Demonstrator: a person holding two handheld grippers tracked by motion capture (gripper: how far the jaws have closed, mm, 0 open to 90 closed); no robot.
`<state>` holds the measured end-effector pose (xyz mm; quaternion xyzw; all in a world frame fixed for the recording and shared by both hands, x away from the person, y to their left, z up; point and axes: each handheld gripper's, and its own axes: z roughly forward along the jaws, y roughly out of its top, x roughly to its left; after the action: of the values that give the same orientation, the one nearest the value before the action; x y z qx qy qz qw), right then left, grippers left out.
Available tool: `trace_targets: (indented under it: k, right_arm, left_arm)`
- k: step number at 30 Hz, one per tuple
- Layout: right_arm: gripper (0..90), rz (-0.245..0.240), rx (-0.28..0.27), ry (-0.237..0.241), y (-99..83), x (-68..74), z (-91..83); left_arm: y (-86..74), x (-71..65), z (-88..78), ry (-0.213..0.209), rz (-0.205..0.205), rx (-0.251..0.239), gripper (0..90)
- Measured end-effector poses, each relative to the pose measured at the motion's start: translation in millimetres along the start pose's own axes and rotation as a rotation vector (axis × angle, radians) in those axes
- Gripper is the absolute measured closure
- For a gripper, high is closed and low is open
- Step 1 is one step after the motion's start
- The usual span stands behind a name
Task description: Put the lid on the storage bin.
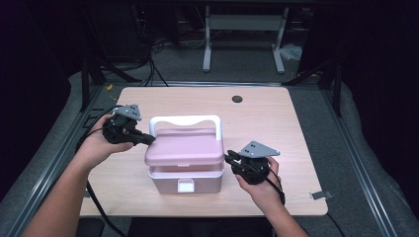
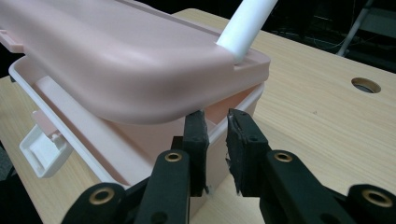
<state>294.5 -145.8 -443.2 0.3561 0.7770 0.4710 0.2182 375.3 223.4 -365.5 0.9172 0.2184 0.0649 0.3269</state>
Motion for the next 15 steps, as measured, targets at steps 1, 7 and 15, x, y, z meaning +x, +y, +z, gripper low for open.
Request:
trace_targets:
  k: [1,7,15]
  right_arm:
    - [77.2,0.006,0.002,-0.002,-0.4,-0.1,-0.9]
    - [77.2,0.027,-0.016,0.015,0.5,-1.7,-6.8]
    - [76.8,0.017,-0.005,-0.001,-1.5,-3.5,-4.3]
  left_arm:
    - [-0.2,-0.1,0.0,-0.001,0.001,0.001,90.0]
    - [-3.4,-2.1,2.0,0.012,0.004,0.015,90.0]
    - [-11.9,0.4,1.5,0.018,-0.012,0.012,90.0]
